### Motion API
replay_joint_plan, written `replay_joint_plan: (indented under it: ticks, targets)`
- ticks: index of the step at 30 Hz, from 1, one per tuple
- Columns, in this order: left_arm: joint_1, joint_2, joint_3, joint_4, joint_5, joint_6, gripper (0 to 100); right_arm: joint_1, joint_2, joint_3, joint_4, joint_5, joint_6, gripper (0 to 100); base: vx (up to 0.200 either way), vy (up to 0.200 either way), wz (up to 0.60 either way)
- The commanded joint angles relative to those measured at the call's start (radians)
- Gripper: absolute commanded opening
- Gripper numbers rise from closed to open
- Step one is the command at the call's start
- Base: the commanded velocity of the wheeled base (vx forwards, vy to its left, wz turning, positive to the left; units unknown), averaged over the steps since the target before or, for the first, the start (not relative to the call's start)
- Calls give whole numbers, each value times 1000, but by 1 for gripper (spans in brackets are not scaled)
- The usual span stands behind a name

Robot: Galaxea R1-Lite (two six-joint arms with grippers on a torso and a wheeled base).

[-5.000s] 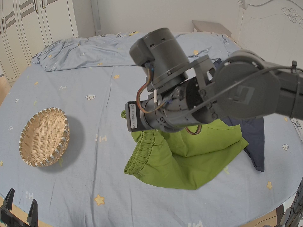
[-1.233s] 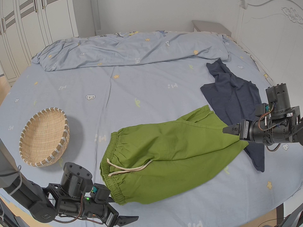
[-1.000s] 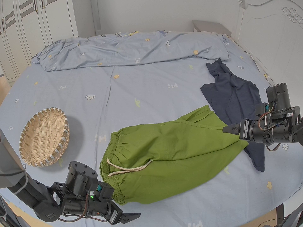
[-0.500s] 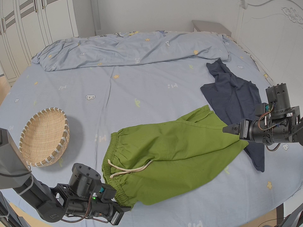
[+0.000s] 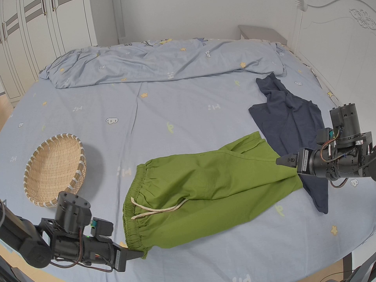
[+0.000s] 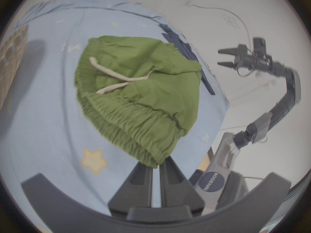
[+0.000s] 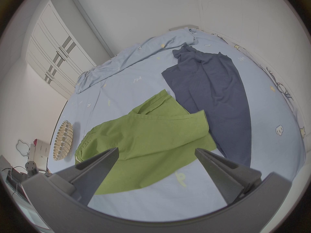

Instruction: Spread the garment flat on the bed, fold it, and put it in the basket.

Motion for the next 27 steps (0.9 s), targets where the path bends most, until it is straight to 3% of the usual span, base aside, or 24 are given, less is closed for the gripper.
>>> replay_joint_plan:
  ticks: [1,3,5,9,13,14,15,16,17,18,20,24,27]
  targets:
    - [138,-253,-57,235,-86,-128,0,0,-3,-3,1,16,-1,100,0,0,0]
    - [169,-284,-83,307,-114,-136,0,-2,-5,-3,1,25,-1,100,0,0,0]
    - [256,-349,-152,491,-215,-134,0,-11,-6,-2,9,52,-3,100,0,0,0]
    - [307,-367,-187,610,-259,-118,0,-54,-3,-11,32,91,-6,100,0,0,0]
    - [410,-283,-186,742,-259,66,0,-173,10,-95,250,256,-14,100,0,0,0]
    - [414,-278,-186,745,-259,74,0,-177,12,-95,254,259,-15,100,0,0,0]
    - [459,-230,-186,764,-258,151,0,-193,29,-100,300,291,-30,100,0,0,0]
    - [459,-230,-186,764,-258,151,0,-193,29,-100,300,291,-30,100,0,0,0]
    - [548,-152,-184,770,-270,266,0,-209,60,-83,326,305,-90,100,0,0,0]
    - [580,-123,-184,770,-273,307,0,-215,81,-64,326,309,-124,100,0,0,0]
    - [594,-103,-184,770,-273,323,0,-218,107,-44,325,329,-158,100,0,0,0]
    - [594,-114,-184,770,-273,326,0,-227,184,-34,323,447,-210,100,0,0,0]
    - [594,-112,-195,768,-273,327,0,-227,234,-11,317,492,-253,100,0,0,0]
